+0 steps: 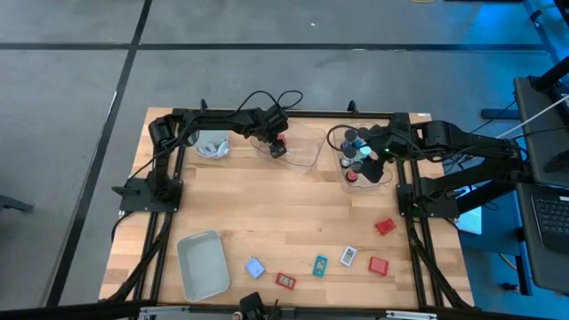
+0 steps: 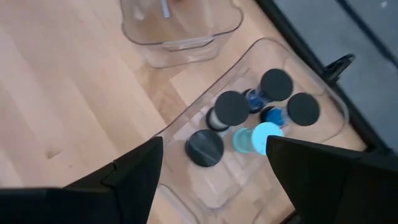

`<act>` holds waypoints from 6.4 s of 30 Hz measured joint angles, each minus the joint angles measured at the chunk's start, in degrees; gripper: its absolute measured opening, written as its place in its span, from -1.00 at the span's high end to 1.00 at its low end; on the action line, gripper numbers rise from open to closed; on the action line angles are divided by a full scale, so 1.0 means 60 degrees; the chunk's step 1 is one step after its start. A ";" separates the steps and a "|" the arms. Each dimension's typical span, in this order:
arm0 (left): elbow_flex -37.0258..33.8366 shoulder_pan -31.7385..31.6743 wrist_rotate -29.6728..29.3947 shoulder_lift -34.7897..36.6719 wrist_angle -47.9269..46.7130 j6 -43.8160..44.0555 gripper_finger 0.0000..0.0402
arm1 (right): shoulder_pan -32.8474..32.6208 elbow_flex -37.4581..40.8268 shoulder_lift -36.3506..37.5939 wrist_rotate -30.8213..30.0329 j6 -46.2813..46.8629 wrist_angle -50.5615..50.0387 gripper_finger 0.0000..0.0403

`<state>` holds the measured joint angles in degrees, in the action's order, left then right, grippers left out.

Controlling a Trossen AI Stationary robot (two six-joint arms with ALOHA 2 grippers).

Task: Pick & Place Office items
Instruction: Put the top red charger adapter into the left transparent bin

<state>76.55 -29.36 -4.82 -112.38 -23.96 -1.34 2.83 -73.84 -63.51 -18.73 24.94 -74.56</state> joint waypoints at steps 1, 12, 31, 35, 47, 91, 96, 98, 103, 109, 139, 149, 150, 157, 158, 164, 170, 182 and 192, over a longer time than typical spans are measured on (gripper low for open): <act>0.0000 0.0000 0.0005 0.0000 -0.0004 0.0007 -0.31 | 0.0004 0.0000 0.0000 0.0062 0.0030 -0.0003 -0.44; 0.0792 0.0029 0.0415 0.0056 -0.0701 -0.0129 -0.37 | 0.0000 0.0000 0.0000 0.1621 0.1518 -0.1662 -0.44; 0.2302 0.0835 0.0988 0.0118 -0.3318 -0.1144 -0.32 | -0.1202 0.0685 -0.0004 0.2259 0.3906 -0.2506 -0.44; 0.2295 0.1035 0.1005 0.0718 -0.3387 -0.1135 -0.27 | -0.1656 0.1128 -0.0004 0.2616 0.3212 -0.2438 -0.44; 0.2295 0.2379 0.1002 0.3236 -0.3848 -0.0264 -0.23 | -0.3670 0.3671 0.0004 0.3061 0.0871 -0.0639 -0.44; 0.2299 0.3577 -0.1275 0.4193 -0.3837 0.0597 -0.23 | -0.5519 0.6652 -0.2625 0.4184 -0.0271 0.3478 -0.93; 0.2299 0.3577 -0.1286 0.4193 -0.3845 0.0597 -0.23 | -0.5519 0.6628 -0.3007 0.4152 -0.0289 0.3492 -0.73; 0.2299 0.3577 -0.1286 0.4193 -0.3897 0.0597 -0.23 | -0.5519 0.6626 -0.3022 0.4157 -0.0292 0.3472 -0.59; 0.2299 0.3577 -0.1290 0.4193 -0.4079 0.0608 -0.23 | -0.5522 0.6535 -0.3042 0.4194 -0.0244 0.3448 -0.15; 0.2299 0.3577 -0.1290 0.4197 -0.4128 0.0607 -0.23 | -0.5519 0.5851 -0.3045 0.4239 -0.0271 0.3468 -0.07; 0.2295 0.5366 -0.3541 0.5497 -0.5080 0.2031 -0.23 | 0.0917 0.1322 -0.4183 -0.0051 -0.4324 0.9501 -0.07; 0.2295 0.6270 -0.5314 0.5673 -0.5833 0.2389 -0.23 | 0.2335 0.1326 -0.6624 0.1510 -0.3519 1.1430 -0.07; 0.2295 0.6285 -0.5406 0.5679 -0.5838 0.2387 -0.23 | 0.2428 0.1330 -0.6766 0.1638 -0.3294 1.1452 -0.07; 0.2295 0.6234 -0.5543 0.5676 -0.5858 0.2378 -0.23 | 0.3000 0.1330 -0.7071 0.1895 -0.1749 1.1484 -0.07; 0.2295 0.6211 -0.5541 0.5676 -0.5861 0.2378 -0.23 | 0.3074 0.1330 -0.7071 0.1952 -0.1475 1.1437 -0.07; 0.2295 0.6077 -0.5539 0.5676 -0.5866 0.2362 -0.23 | 0.3440 0.1319 -0.7067 0.2034 -0.0763 1.0716 -0.16; 0.2295 0.6054 -0.5534 0.5672 -0.5869 0.2351 -0.23 | 0.3459 0.1322 -0.7067 0.2024 -0.0757 1.0667 -0.11; 0.2295 0.6054 -0.5526 0.5672 -0.6022 0.2356 -0.23 | 0.3450 0.1322 -0.7067 0.2304 -0.4175 1.0768 -0.19; 0.2295 0.6054 -0.5519 0.5668 -0.6051 0.2353 -0.23 | 0.3457 0.1326 -0.7071 0.2308 -0.5488 1.0561 -0.16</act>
<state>90.32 6.96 -37.93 -78.37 -60.27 12.78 23.57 -65.89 -105.93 -4.89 -7.99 -11.20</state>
